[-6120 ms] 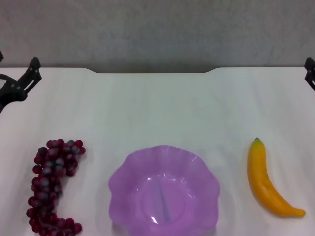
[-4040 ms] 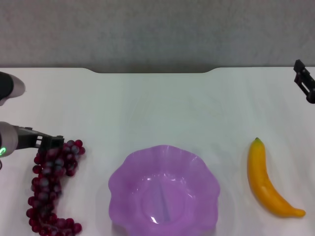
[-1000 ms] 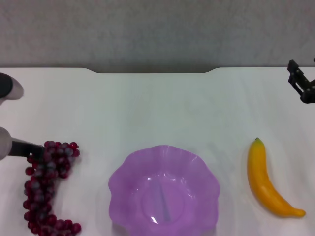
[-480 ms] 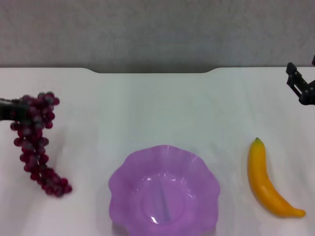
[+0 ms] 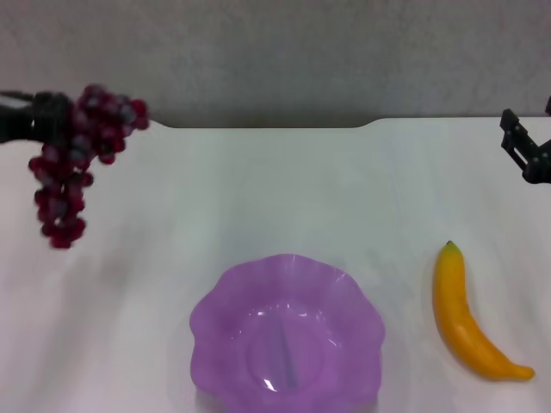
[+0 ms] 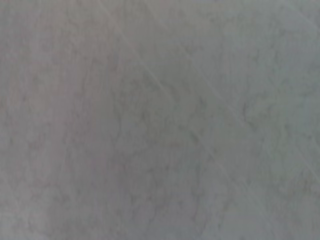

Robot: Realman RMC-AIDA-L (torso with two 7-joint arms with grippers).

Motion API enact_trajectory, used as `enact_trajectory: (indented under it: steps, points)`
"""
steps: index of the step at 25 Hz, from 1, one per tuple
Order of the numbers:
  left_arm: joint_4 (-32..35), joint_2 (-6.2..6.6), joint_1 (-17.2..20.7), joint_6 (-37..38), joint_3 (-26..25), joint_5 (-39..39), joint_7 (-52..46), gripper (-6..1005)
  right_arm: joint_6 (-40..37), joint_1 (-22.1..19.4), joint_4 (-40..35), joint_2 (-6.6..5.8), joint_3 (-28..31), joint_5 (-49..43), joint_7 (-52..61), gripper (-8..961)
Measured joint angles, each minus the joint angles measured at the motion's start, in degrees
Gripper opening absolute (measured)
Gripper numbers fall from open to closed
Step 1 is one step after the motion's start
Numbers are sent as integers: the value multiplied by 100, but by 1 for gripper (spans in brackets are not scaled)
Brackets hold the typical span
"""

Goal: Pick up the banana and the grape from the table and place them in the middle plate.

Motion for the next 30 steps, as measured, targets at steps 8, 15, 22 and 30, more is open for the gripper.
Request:
enact_trajectory:
  steps: [8, 15, 22, 30]
  points:
    - [-910, -2, 184, -547, -136, -1032, 758, 86, -1, 8, 10, 0, 0, 0, 0, 613]
    - [-1450, -4, 236, -1451, -54, -2058, 1273, 84, -1, 4, 12, 0, -3, 0, 0, 612]
    - [-1537, -3, 150, -1942, 393, -2413, 1433, 81, 0, 17, 12, 0, -34, 0, 0, 612]
    - [-1241, 4, -93, -2361, 1180, -2360, 1536, 80, 0, 26, 11, 0, -44, 0, 0, 613]
